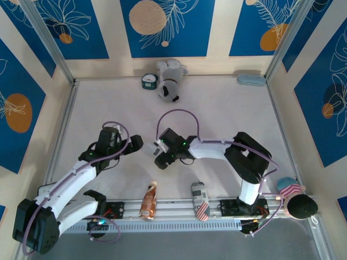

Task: Load the batteries into the remote control

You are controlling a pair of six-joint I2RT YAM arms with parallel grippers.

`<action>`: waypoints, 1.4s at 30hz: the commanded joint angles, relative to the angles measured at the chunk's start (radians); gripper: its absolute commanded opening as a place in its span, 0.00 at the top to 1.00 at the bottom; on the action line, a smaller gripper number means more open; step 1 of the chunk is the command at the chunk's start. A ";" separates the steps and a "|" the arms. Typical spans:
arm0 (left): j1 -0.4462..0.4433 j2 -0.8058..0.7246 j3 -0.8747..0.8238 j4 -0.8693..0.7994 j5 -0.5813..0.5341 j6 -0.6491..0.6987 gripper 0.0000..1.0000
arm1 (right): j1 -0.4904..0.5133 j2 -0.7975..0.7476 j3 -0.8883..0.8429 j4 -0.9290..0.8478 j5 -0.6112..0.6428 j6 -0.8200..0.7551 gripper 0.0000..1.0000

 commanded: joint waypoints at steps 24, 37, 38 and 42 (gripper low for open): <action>0.012 -0.049 0.021 -0.001 0.075 -0.075 0.00 | -0.010 -0.062 0.009 0.050 -0.131 0.165 0.55; 0.016 -0.091 -0.019 0.455 0.310 -0.244 0.12 | -0.258 -0.260 -0.196 0.595 -0.699 0.751 0.59; 0.015 -0.085 -0.028 0.506 0.322 -0.262 0.14 | -0.270 -0.260 -0.202 0.641 -0.727 0.799 0.59; 0.015 -0.036 -0.044 0.676 0.372 -0.336 0.17 | -0.296 -0.254 -0.235 0.841 -0.787 0.965 0.59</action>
